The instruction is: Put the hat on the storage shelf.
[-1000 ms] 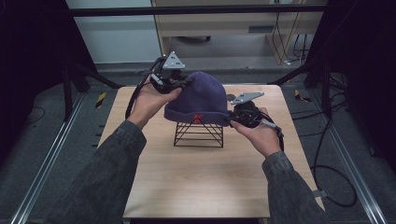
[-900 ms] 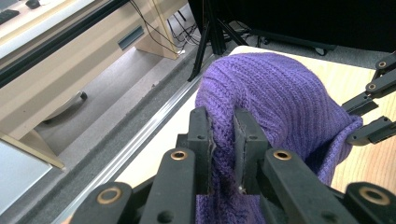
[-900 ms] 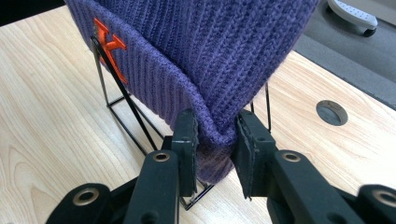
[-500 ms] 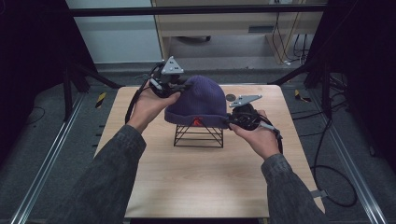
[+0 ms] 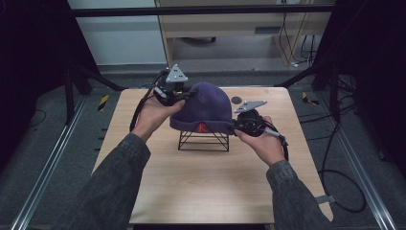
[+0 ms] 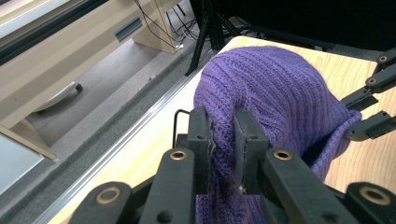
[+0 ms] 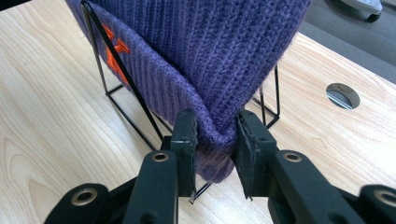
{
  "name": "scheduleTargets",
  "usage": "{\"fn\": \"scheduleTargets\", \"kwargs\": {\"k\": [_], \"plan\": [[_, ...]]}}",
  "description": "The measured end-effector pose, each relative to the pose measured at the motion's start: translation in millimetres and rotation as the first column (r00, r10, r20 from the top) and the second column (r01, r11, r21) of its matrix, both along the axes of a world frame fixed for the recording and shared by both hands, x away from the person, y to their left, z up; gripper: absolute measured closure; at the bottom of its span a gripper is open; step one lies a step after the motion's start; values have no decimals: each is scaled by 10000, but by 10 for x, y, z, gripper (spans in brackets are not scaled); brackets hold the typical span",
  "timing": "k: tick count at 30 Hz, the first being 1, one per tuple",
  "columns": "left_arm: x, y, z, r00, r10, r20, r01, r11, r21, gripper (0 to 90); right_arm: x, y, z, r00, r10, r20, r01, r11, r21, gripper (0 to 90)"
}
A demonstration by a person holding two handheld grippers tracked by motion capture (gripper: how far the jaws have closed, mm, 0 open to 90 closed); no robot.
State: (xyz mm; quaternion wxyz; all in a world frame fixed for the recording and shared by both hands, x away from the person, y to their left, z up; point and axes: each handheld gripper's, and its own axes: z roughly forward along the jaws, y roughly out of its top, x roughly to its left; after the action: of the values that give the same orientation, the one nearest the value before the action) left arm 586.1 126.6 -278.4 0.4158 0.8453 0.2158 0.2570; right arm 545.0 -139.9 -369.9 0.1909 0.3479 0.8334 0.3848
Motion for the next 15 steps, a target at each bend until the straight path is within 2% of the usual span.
{"fn": "scheduleTargets", "kwargs": {"k": [7,15], "plan": [[17,1,-43,10000,-86,-42,86,9999,-117,784,2,-14,-35,10000,-29,35,29,10000,2,705],[1,-67,-87,10000,-83,-56,83,10000,-9,783,-45,-31,-110,10000,-66,-50,66,10000,12,705]]}}
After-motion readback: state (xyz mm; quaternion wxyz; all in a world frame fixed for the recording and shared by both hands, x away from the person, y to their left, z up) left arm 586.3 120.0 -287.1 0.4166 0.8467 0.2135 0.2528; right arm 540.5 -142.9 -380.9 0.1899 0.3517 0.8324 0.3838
